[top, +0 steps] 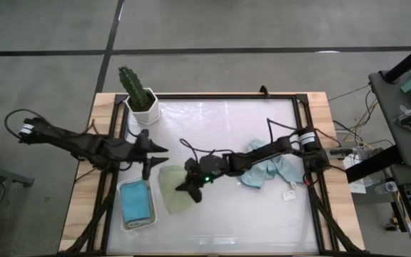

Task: Fold microfiber towels
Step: Put the green microfiber towel into the white bin

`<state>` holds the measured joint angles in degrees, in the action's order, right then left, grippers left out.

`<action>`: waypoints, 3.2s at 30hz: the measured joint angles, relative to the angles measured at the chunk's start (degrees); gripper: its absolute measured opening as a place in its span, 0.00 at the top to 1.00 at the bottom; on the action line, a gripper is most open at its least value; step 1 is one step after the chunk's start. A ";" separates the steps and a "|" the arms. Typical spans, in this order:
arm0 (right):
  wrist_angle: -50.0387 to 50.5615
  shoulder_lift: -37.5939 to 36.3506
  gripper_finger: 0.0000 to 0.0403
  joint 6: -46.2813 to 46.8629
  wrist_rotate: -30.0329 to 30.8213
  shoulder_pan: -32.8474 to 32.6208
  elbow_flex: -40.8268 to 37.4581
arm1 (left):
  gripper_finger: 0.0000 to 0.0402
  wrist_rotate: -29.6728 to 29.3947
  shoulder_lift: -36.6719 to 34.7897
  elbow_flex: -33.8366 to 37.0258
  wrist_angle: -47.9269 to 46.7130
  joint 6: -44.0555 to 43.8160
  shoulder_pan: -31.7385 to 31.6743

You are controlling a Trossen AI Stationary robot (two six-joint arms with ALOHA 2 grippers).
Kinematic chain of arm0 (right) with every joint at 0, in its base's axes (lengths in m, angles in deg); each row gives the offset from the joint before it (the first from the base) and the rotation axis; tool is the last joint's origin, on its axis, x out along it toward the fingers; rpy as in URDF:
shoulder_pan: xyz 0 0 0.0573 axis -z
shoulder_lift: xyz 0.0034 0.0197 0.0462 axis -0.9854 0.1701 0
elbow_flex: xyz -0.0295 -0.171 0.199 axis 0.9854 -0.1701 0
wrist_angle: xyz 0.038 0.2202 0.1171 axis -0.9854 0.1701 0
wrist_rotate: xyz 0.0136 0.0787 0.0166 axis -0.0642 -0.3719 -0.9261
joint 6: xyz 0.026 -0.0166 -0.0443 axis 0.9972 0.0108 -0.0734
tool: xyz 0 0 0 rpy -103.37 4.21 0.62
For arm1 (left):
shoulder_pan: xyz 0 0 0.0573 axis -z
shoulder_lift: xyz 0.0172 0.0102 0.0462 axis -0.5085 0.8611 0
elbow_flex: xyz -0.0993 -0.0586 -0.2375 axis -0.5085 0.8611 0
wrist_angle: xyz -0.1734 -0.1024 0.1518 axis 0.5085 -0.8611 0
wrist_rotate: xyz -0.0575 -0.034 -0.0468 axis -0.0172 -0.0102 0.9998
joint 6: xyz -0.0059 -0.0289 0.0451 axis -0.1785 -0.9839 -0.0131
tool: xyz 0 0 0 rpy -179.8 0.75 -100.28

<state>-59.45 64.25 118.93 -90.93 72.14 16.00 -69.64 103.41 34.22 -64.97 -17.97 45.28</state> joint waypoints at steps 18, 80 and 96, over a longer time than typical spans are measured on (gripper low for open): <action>-0.03 22.21 0.96 0.57 -10.97 -1.32 35.92 | 0.63 -1.20 -10.19 0.11 0.74 2.58 0.00; 11.18 36.62 0.61 -6.01 -3.25 -1.29 53.76 | 0.63 -4.07 -5.69 0.17 6.58 4.22 -0.02; 27.39 33.51 0.42 -24.25 -3.21 -1.21 56.17 | 0.63 3.00 1.31 -9.98 3.21 0.49 0.08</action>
<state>-32.05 97.76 94.68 -94.14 70.93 72.17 -66.64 104.72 24.24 -61.76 -17.48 45.36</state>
